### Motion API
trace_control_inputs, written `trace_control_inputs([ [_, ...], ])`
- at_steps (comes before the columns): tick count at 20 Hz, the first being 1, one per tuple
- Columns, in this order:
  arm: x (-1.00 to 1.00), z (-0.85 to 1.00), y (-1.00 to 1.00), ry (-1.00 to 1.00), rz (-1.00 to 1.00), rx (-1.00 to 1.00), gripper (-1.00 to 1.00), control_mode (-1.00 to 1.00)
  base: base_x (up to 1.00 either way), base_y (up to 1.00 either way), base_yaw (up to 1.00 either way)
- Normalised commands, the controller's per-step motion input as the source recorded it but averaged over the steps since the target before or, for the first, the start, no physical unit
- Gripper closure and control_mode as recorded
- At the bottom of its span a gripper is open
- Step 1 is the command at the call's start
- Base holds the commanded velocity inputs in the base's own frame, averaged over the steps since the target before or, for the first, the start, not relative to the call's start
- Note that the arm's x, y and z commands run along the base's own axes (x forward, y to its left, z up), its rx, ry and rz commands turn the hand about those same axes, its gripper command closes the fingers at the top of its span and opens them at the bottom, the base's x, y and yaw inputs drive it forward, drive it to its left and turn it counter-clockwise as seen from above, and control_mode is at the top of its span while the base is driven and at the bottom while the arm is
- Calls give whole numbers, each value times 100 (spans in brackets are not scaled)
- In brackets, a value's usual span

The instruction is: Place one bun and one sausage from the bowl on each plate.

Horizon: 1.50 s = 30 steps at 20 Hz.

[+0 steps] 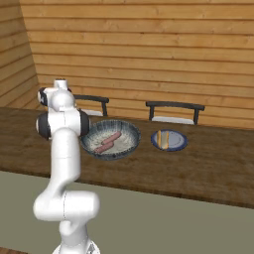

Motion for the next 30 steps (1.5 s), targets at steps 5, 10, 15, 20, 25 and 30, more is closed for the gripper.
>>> trace_control_inputs([
  [5, 0, 0, 0, 0, 0, 0, -100, -100, 0, 0, 0],
  [10, 0, 0, 0, -2, 0, 0, -100, -100, 0, 0, 0],
  [15, -13, 15, -21, -3, 0, 0, -100, -100, 0, 0, 0],
  [20, -62, 49, -68, -2, -2, 1, -100, -100, 0, 0, 0],
  [25, -61, 27, -100, 0, -11, 4, -100, -100, 0, 0, 0],
  [30, -31, -1, -100, 0, -12, 5, -100, -100, 0, 0, 0],
])
